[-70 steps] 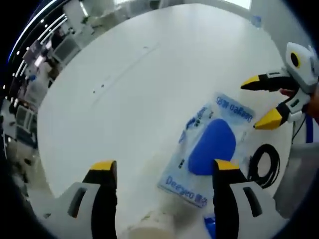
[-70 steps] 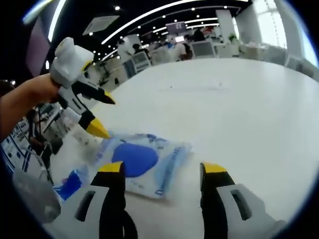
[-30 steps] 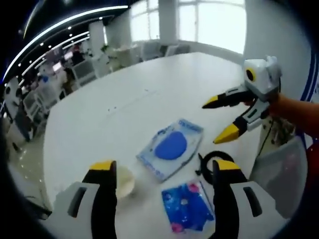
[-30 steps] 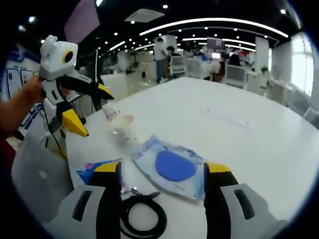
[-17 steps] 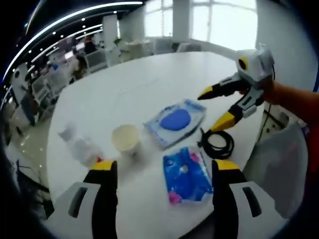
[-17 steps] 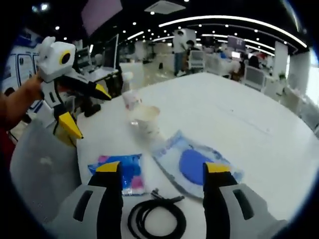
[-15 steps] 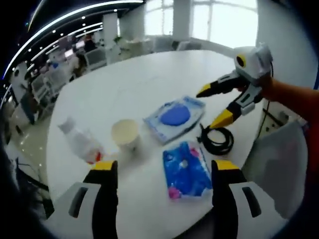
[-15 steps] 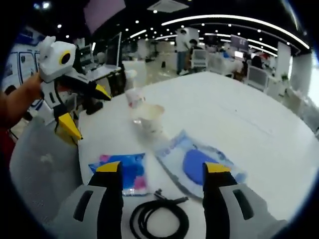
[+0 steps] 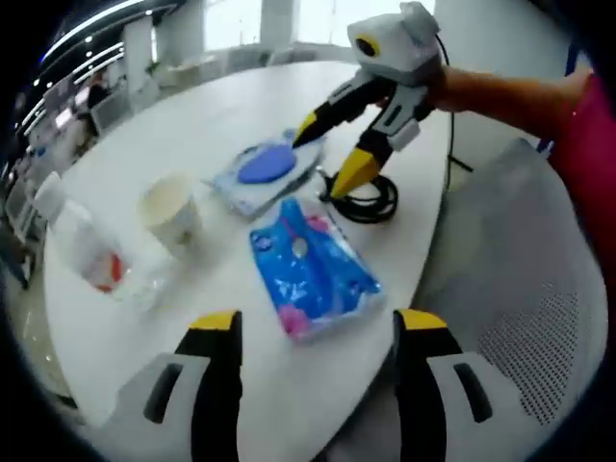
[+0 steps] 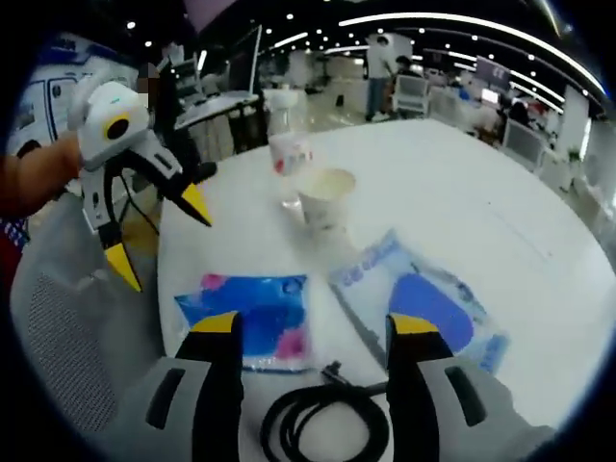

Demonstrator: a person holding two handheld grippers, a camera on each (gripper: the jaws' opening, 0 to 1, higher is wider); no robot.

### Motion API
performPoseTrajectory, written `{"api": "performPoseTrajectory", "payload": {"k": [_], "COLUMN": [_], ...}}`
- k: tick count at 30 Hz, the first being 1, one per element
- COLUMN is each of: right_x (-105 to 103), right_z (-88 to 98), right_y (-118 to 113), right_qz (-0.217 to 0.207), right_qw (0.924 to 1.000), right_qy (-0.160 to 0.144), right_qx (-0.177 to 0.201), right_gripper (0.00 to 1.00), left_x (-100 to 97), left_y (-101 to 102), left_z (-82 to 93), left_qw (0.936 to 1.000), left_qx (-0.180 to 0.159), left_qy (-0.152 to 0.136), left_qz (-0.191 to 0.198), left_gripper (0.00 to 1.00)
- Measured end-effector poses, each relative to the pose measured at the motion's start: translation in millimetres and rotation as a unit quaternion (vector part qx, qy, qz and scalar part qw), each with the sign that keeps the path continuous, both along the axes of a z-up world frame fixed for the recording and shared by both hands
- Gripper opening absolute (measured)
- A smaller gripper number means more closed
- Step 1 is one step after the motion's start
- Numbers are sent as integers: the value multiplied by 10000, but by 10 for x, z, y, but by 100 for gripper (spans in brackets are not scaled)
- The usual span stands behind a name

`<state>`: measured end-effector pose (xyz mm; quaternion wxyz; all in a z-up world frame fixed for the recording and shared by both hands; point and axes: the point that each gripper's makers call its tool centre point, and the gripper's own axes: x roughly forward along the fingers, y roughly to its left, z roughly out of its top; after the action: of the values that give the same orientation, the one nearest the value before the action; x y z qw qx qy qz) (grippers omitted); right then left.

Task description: Arrange the tabletop items into an orderly group along one side of the table until the central work area is clear of visible clutter.

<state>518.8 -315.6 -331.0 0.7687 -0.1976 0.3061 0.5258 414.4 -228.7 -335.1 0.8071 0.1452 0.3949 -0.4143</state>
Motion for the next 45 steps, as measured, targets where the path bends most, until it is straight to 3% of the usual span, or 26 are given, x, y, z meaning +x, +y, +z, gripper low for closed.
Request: {"api": "performPoseTrajectory", "payload": {"k": [6,9,19,34,41,45], "right_x": [-51,-62,-94,-59,-40,-17], "right_z": [-109,-159,-319,-450,-439,-379], "right_y": [44,55,84,151,127,99], "right_qz": [101,121,227,259,245,143], "right_qw": [9999,9997,9987,9980,9982,9986], "right_qy": [83,132,334,441,436,459], "right_qx": [-110,-162,-299,-371,-328,-223], "right_gripper": [57,55,35,6,2,2], "left_x": [-62,-54,-49,-5,23,66], "left_y": [-65,-124,-158,-194,-185,-145], "left_z": [-138,-157,-280,-376,-351,-318], "left_qw": [9988,9978,9932,9884,9859,9856], "left_qx": [61,-128,7,-41,27,78], "left_qy": [-72,-183,-461,-723,-803,-871], "left_qz": [-479,-618,-1069,-1332,-1468,-1449], "left_gripper": [49,46,27,13,1,0]}}
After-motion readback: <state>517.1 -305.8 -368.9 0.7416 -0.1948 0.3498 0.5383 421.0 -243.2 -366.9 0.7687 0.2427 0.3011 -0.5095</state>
